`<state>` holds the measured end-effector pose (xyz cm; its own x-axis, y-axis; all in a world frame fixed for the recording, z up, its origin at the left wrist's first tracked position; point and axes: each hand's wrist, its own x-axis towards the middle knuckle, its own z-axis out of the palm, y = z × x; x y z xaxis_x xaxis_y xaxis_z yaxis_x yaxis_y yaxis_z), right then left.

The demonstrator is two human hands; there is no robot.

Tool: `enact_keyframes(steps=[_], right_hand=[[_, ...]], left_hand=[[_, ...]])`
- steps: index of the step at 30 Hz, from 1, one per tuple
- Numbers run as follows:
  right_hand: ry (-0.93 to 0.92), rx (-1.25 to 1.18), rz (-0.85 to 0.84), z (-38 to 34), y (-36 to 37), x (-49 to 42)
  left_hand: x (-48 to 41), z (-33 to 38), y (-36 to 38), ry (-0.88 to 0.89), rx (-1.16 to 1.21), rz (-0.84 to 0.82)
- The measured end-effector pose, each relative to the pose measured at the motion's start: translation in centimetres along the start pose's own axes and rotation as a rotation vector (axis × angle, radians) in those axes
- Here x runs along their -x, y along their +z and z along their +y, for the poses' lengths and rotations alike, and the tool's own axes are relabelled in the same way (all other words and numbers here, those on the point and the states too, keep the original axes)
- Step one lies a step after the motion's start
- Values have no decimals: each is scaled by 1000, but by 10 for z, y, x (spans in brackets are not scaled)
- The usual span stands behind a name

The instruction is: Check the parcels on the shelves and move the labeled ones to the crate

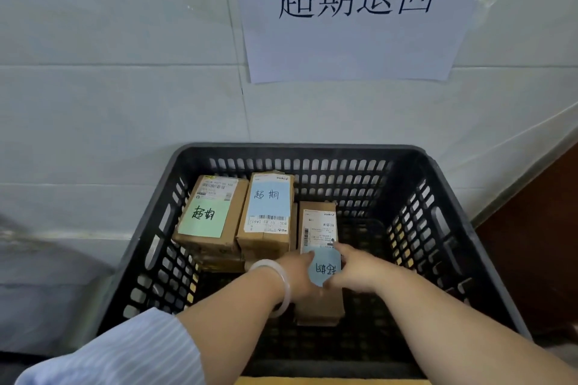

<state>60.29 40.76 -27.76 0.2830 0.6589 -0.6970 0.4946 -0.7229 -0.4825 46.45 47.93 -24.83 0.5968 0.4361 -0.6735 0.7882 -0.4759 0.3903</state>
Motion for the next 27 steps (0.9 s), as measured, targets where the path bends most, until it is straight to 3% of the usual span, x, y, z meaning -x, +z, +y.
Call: enact_keyframes(steps=[7, 13, 19, 23, 27], right_hand=[[-289, 332, 333, -11, -25, 45], [-380, 443, 505, -10, -24, 101], [-328, 498, 673, 1, -3, 158], [-226, 417, 884, 18, 24, 211], [-3, 286, 1063, 31, 83, 269]], left_hand=[[22, -2, -12, 37, 86, 158], [62, 9, -13, 229, -30, 504], [88, 19, 0, 330, -217, 667], [106, 31, 6, 583, -327, 603], [127, 45, 20, 883, -432, 612]])
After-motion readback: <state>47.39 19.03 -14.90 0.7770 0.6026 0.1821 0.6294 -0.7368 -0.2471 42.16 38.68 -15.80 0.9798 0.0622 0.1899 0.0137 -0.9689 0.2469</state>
